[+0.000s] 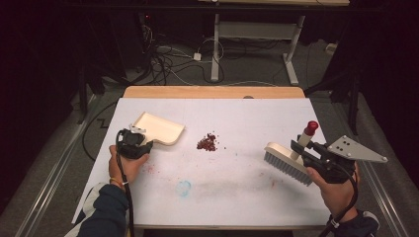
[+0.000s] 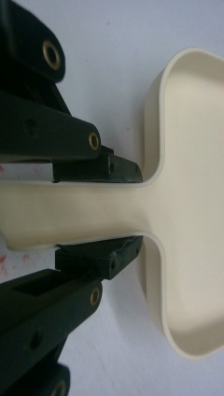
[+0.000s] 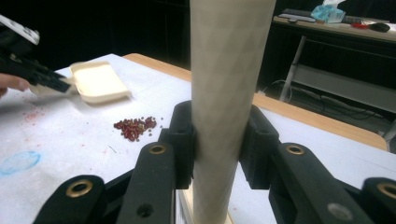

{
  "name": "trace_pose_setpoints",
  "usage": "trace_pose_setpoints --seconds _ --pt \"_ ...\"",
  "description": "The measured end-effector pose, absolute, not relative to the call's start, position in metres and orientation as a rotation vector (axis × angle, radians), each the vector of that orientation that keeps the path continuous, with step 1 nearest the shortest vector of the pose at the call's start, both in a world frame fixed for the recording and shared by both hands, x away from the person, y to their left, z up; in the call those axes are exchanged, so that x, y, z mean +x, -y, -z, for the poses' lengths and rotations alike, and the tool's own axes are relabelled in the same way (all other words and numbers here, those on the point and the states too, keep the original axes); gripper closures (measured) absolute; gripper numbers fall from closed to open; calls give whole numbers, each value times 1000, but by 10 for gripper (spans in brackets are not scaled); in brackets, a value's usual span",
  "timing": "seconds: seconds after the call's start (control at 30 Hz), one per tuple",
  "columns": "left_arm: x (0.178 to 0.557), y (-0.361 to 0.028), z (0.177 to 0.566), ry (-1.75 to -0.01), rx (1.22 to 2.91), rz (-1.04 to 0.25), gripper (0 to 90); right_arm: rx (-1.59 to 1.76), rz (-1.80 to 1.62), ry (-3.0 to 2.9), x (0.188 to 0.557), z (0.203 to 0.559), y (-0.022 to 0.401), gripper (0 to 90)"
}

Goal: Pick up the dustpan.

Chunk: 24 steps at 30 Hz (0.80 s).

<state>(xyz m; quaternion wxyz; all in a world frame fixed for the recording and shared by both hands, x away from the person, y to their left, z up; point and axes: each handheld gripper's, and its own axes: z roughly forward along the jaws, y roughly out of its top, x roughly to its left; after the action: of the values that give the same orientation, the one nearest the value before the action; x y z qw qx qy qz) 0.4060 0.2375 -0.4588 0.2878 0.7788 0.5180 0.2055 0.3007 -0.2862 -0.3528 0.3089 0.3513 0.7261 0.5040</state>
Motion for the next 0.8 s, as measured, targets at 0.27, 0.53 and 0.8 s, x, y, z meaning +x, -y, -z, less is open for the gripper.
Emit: trace_pose_setpoints --seconds 0.27,0.53,0.8 --pt "384 -243 441 -1281 2104 -516 640 932 -1321 -1934 302 356 284 704" --pt "358 -237 438 -1162 2199 -438 640 925 -1322 -1936 302 355 285 704" --pt "326 -225 448 -1070 2290 -360 639 944 -1320 -1927 306 357 288 704"
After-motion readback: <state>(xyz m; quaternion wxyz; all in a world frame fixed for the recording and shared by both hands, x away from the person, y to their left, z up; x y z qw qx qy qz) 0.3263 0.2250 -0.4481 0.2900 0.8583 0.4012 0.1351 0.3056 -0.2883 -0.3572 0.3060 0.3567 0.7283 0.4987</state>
